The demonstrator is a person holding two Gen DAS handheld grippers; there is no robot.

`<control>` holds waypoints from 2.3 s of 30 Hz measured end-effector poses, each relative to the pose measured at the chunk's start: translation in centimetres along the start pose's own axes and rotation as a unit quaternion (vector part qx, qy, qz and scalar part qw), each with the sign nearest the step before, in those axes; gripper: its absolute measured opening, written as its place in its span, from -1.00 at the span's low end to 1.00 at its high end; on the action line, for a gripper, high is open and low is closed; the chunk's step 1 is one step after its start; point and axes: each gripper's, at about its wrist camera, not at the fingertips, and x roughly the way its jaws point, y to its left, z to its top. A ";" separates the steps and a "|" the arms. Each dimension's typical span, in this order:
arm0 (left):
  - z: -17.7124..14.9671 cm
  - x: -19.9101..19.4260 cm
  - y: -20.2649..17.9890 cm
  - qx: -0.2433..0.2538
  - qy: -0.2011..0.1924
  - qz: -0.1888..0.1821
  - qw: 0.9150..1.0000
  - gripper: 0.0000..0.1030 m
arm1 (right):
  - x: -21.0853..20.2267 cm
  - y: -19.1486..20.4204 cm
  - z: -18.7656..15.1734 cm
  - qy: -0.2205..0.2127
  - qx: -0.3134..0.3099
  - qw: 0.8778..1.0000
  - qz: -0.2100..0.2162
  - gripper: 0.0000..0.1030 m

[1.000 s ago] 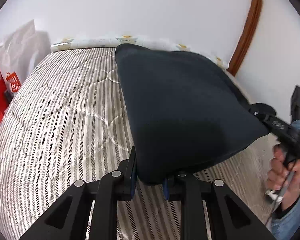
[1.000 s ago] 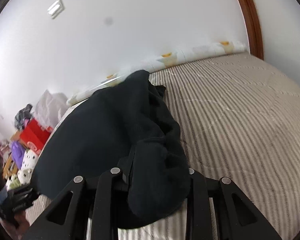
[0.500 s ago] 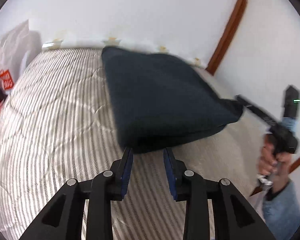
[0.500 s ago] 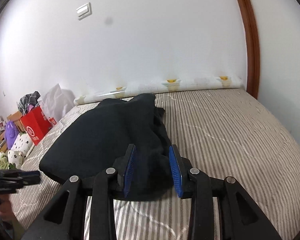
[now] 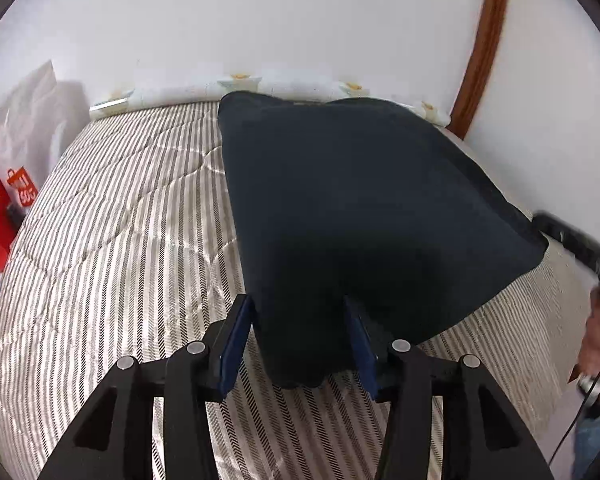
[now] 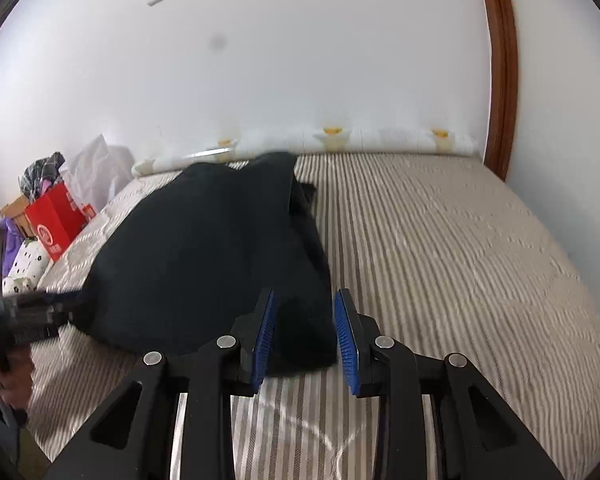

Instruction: Fold small clothes

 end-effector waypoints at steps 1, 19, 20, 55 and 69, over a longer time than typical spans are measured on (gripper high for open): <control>0.0 -0.1 0.1 -0.001 0.002 -0.004 1.000 -0.10 | 0.4 0.0 0.6 0.004 0.006 1.000 0.003 -0.41; -0.1 -0.2 1.0 -0.014 0.014 -0.051 0.998 -0.01 | 8.4 -3.0 2.9 0.021 0.117 0.989 0.084 -0.95; -0.1 -0.2 0.9 -0.014 0.015 -0.050 0.999 -0.01 | 8.2 -2.4 2.7 0.030 0.103 0.992 0.072 -0.94; 8.7 6.4 5.6 -0.029 -0.019 -0.039 0.999 0.08 | 20.1 1.4 14.2 0.136 0.065 0.987 0.053 -0.23; 8.1 5.7 4.7 -0.002 -0.043 -0.030 0.999 0.08 | 19.3 0.6 14.7 0.086 -0.002 0.996 0.028 -0.46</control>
